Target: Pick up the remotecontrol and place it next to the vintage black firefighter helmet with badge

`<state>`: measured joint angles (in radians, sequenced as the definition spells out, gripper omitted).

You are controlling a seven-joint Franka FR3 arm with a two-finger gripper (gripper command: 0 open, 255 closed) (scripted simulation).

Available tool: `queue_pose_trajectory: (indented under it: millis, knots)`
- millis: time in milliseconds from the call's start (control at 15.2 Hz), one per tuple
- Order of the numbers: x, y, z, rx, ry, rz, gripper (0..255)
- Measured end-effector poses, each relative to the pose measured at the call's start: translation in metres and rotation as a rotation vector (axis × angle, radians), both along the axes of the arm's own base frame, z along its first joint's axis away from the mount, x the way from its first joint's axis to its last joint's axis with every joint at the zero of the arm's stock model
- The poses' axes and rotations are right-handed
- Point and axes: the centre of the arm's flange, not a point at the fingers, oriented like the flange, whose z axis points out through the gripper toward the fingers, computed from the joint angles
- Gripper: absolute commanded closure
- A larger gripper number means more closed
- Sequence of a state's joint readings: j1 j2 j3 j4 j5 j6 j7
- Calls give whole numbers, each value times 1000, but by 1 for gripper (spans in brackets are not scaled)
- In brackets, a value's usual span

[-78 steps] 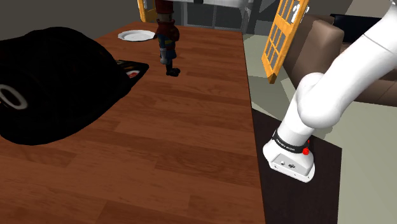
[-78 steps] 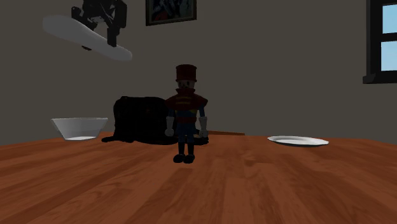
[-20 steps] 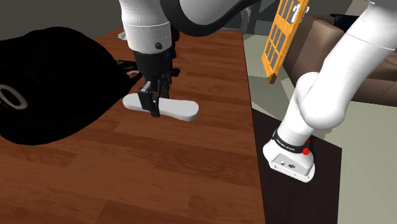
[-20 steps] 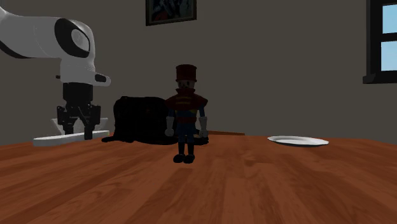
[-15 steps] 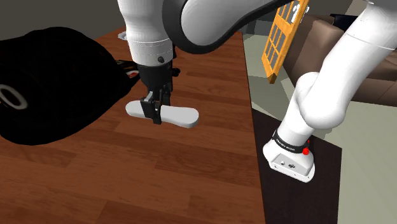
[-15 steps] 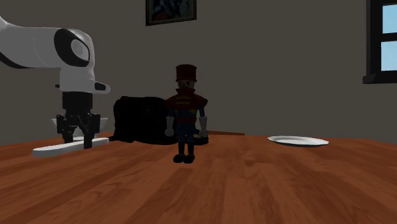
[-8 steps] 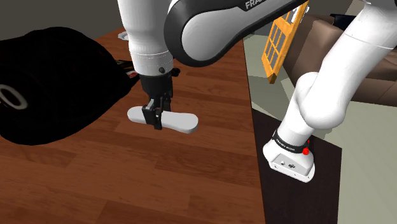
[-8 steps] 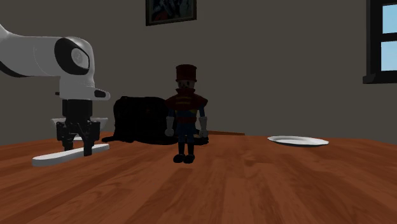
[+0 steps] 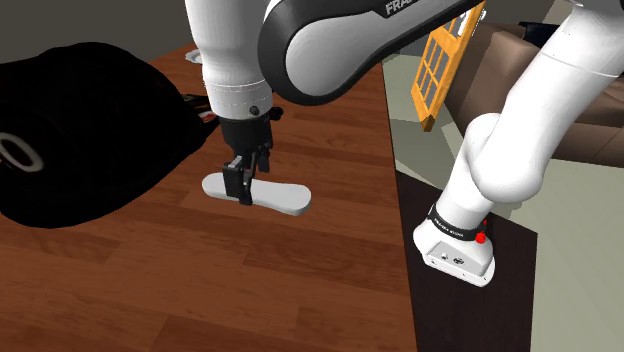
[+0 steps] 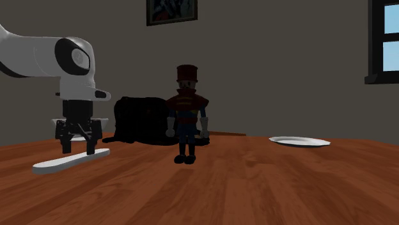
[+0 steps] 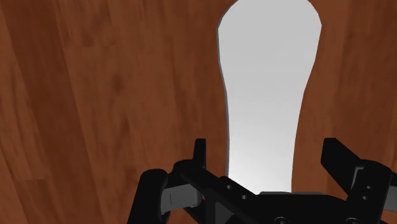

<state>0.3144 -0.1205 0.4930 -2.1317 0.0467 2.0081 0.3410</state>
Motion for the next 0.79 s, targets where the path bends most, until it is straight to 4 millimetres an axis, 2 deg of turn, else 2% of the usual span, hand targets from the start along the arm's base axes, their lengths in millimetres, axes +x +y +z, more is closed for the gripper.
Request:
queue_pose_trajectory:
  millis: [198, 462, 792]
  knots:
    - [0, 1, 5, 0, 0, 0, 0]
    - [0, 1, 44, 1, -1, 0, 0]
    - [0, 1, 50, 0, 0, 0, 0]
